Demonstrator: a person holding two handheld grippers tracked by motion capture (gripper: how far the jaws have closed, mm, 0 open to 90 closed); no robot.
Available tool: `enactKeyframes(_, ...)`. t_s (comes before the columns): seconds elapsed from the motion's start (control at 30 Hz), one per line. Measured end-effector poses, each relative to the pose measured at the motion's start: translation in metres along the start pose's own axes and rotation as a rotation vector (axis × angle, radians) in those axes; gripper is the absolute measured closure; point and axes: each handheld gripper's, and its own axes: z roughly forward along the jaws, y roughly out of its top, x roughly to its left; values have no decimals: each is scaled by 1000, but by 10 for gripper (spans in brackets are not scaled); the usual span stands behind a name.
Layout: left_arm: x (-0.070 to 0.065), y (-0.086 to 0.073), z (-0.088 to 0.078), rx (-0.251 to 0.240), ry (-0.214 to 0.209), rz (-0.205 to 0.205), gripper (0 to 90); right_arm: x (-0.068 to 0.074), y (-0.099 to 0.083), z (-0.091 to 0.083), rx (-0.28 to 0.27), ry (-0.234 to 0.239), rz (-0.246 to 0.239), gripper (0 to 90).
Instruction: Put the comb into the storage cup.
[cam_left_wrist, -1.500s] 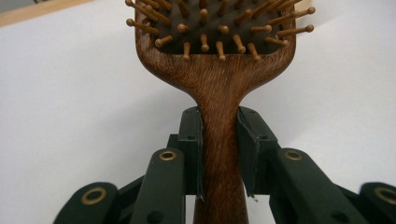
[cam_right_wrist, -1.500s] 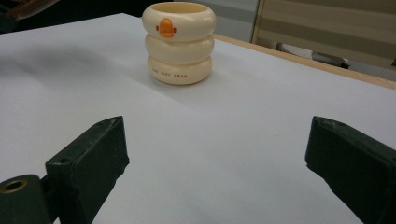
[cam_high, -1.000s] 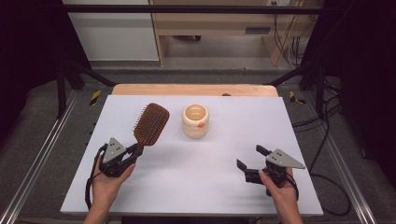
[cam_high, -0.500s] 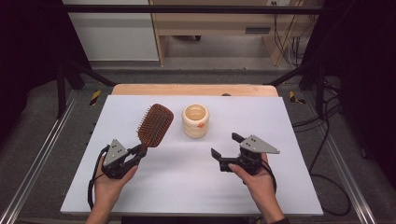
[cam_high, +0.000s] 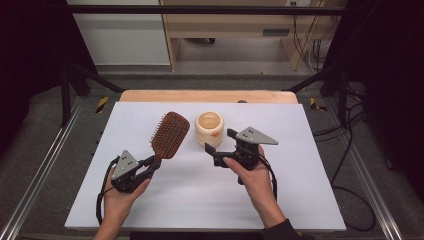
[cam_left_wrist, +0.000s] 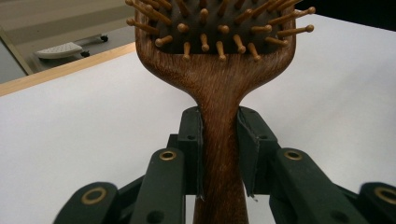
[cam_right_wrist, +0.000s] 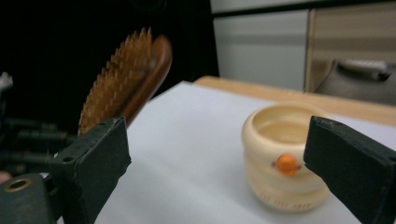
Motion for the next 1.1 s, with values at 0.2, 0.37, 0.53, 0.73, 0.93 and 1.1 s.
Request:
enactKeyframes(0.2, -4, 2, 1, 1, -15, 16, 724, 5, -19, 3, 20, 15, 42, 70)
enactKeyframes(0.37, -9, 3, 3, -1, -25, 32, 725, 11, -26, 9, 33, 49, 70, 71)
enactKeyframes(0.53, -13, 3, 5, -1, -30, 37, 725, 19, -28, 12, 48, 80, 61, 74)
enactKeyframes(0.73, -18, 4, 6, -5, -36, 50, 725, 24, -29, 13, 35, 104, 66, 72)
enactKeyframes(0.93, -24, 5, 8, -4, -46, 66, 725, 27, -29, 13, 32, 118, 72, 73)
enactKeyframes(1.1, -29, 6, 8, -7, -53, 80, 725, 28, -28, 12, 21, 130, 84, 73)
